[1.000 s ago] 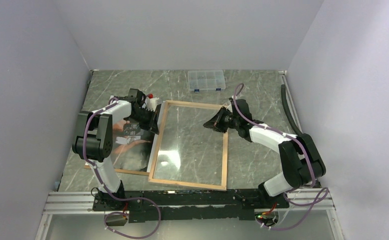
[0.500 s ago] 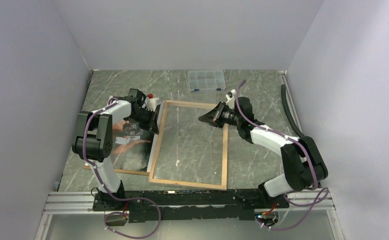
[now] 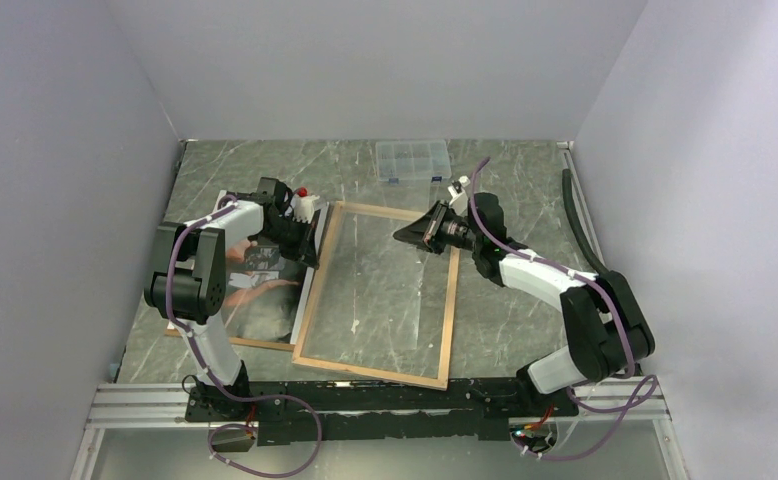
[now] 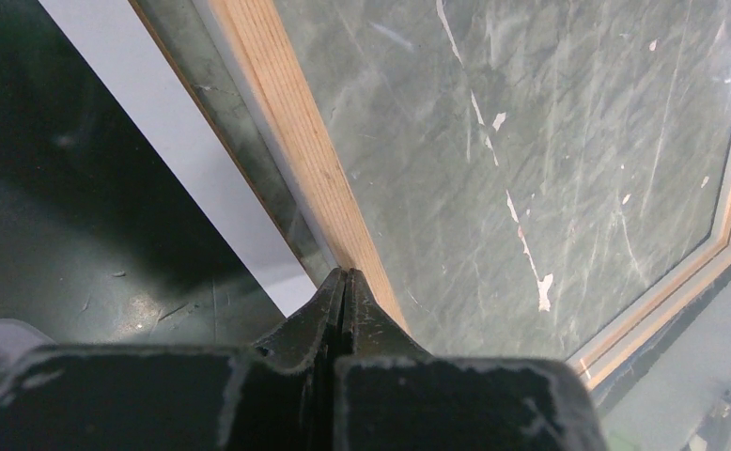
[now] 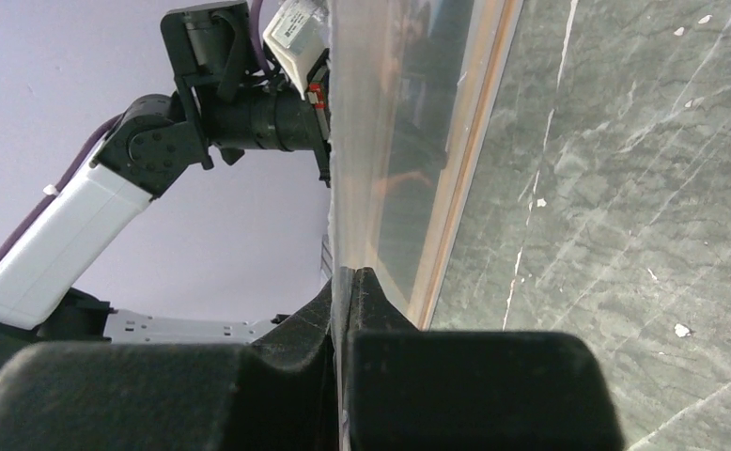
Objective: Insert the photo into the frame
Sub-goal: Adjust the photo frame item on the photo frame, then place the photo frame item in the photo frame.
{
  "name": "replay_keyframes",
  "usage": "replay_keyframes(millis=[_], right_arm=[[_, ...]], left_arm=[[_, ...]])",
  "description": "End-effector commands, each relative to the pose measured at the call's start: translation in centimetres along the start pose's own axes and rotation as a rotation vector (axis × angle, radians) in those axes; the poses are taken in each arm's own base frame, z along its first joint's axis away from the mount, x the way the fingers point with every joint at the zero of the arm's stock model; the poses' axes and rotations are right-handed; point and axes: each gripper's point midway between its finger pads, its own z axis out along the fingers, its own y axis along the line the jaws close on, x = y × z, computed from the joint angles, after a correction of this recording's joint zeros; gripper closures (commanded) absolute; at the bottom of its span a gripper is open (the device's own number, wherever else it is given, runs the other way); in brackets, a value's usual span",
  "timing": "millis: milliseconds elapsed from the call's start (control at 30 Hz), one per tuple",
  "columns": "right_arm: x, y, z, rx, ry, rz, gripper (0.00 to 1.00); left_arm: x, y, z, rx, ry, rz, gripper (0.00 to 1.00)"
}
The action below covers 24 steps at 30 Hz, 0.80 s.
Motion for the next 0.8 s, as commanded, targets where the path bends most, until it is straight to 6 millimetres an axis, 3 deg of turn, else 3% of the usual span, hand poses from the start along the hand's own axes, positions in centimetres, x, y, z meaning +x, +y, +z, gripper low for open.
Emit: replay_keyframes(millis=[0,267,767], right_arm=[[1.0,-1.6,0.5,0.045,0.028,-0.009,1.0],[1.2,-4.1,-1.4,0.13,0.011,-0.005,1.0],[1.5,-7.3,-1.0,0.196,0.011,0.018,0.99]], left_arm=[[2.4,-1.0,1.0,0.033,0.084,-0.001,0.97],[2.3,-0.9,1.0,0.026,0.082,0.0,0.97],[2.1,-0.9,0.7,0.02,0.082,0.001,0.97]])
